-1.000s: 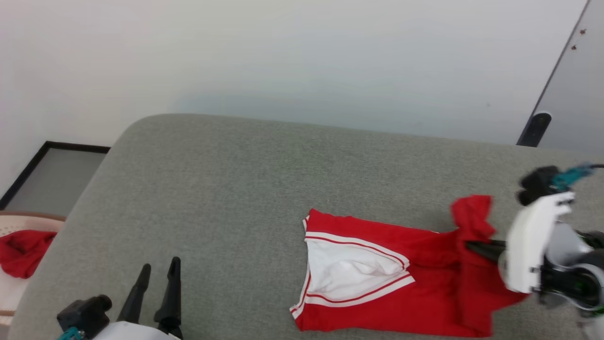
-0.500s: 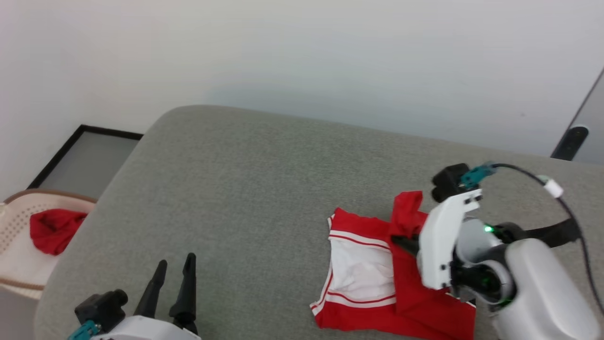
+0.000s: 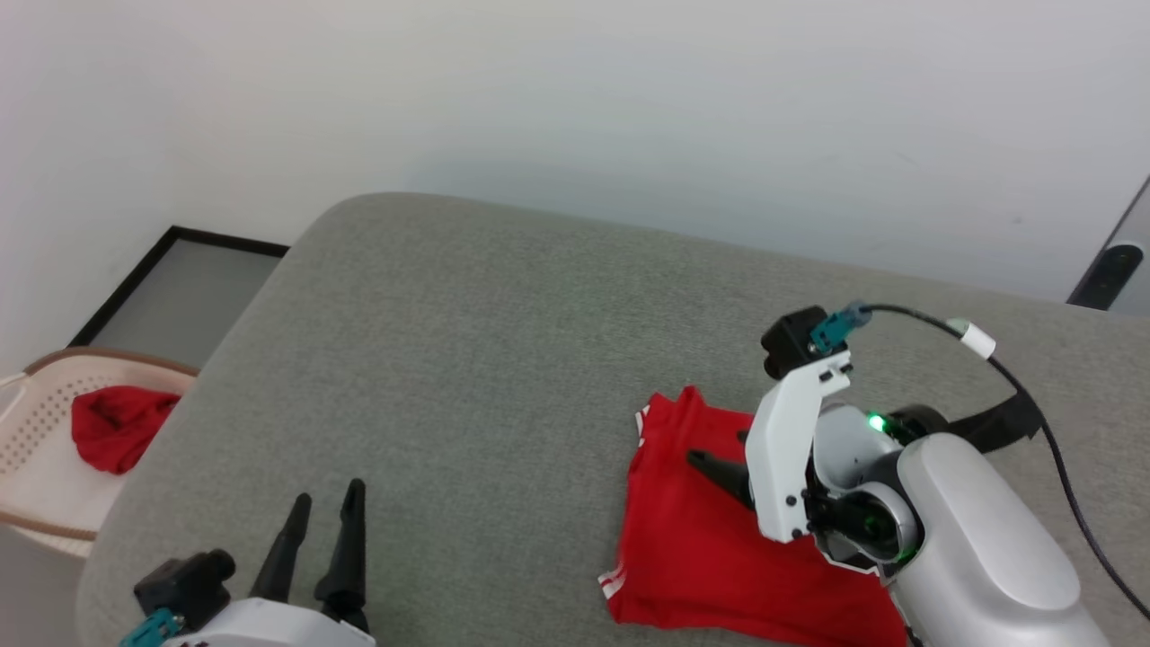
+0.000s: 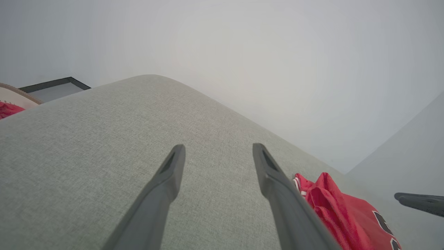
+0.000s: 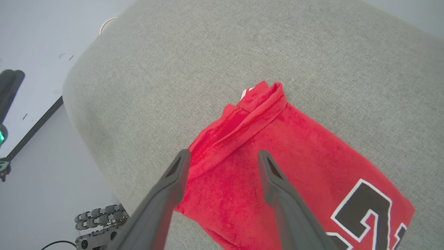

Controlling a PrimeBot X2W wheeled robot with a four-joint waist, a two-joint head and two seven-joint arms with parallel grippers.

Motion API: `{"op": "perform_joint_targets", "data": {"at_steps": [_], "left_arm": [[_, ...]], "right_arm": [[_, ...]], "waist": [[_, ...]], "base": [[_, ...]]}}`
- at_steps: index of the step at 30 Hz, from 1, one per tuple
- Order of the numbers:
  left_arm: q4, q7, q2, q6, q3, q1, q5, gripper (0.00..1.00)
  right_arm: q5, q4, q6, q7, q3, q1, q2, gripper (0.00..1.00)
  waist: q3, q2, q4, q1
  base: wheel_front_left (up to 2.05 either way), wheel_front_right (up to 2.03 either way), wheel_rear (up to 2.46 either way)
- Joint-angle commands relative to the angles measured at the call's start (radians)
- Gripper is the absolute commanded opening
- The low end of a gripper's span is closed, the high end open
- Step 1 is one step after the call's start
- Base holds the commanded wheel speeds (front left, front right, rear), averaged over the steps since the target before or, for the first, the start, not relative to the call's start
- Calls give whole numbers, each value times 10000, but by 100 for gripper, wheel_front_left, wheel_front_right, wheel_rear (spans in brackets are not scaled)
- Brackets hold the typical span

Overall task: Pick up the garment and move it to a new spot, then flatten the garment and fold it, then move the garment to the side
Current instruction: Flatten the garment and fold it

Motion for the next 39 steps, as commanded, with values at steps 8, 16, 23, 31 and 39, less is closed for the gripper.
{"op": "perform_joint_targets", "data": {"at_steps": [8,16,23,31,39], "left_arm": [[-127,-22,35,-44,265,215,113,100],[-555,-19,91,58,666,431,471,100],[-861,-21,130,99,830,577,847,100],[-1060,-21,202,168,969,738,1403,100],[-1191,-22,174,144,1168,986,2043,100]], "right_arm": [[562,-861,-16,-480,398,-262,-453,100],[550,-2719,-16,-2439,1059,197,-2172,100],[-473,-2961,-16,-5972,611,1164,-3352,100],[-1474,-2172,-16,-9207,-535,2847,-3449,100],[-1750,-1641,-16,-10228,-1428,3967,-3023,100]], "waist": [[-40,0,-571,0],[-41,0,-1328,0],[-29,0,-1929,0],[-47,0,-2424,0],[-59,0,-2713,0]], "base": [[0,0,0],[0,0,0],[0,0,0],[0,0,0],[0,0,0]]}}
